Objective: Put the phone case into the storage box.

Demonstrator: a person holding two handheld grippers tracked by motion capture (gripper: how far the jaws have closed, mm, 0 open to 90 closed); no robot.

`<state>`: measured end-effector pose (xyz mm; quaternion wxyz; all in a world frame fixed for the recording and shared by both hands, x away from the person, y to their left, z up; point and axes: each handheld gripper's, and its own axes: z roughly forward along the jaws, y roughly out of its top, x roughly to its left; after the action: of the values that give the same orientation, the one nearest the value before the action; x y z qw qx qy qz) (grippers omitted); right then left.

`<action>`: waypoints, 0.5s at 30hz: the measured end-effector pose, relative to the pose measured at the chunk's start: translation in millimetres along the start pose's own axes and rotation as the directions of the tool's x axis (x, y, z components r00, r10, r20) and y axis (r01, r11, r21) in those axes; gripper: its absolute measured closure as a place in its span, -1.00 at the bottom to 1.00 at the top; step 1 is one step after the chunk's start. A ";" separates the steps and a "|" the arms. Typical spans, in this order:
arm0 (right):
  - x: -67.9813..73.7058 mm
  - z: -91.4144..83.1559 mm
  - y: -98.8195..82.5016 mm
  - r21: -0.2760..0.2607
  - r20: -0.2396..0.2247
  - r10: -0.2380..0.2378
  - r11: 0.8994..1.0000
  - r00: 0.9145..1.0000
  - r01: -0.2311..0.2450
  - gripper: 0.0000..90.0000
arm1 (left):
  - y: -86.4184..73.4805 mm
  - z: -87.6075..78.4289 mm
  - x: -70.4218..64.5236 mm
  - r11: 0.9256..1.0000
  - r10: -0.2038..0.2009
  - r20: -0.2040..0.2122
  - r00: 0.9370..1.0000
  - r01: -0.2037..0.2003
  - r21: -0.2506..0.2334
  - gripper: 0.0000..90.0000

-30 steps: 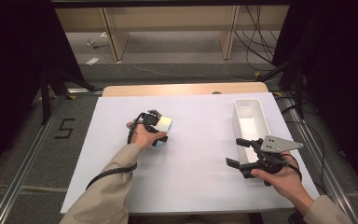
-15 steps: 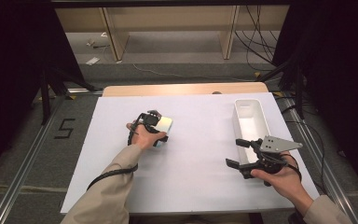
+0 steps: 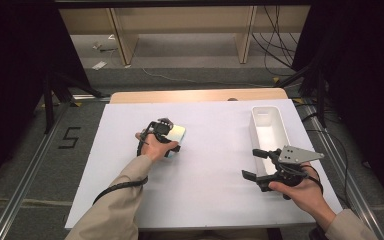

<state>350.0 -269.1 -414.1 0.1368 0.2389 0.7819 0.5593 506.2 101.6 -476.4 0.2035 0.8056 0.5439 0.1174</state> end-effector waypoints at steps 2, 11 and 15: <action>0.0 0.0 0.0 0.000 0.001 0.000 1.000 1.000 0.000 -0.60 | 0.1 0.0 0.0 1.000 0.000 0.000 1.000 0.000 0.001 -0.64; 0.2 -0.2 0.1 -0.002 0.002 0.002 1.000 1.000 -0.002 -0.60 | -0.3 -0.2 -0.1 1.000 -0.002 0.001 1.000 0.002 -0.002 -0.63; -0.1 -0.2 0.1 -0.003 0.004 0.001 1.000 1.000 -0.001 -0.60 | -1.8 -0.6 0.9 1.000 0.003 0.007 1.000 -0.003 -0.014 -0.63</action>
<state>350.0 -269.2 -414.0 0.1384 0.2401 0.7808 0.5600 504.8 103.1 -476.7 0.2107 0.8054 0.5412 0.1185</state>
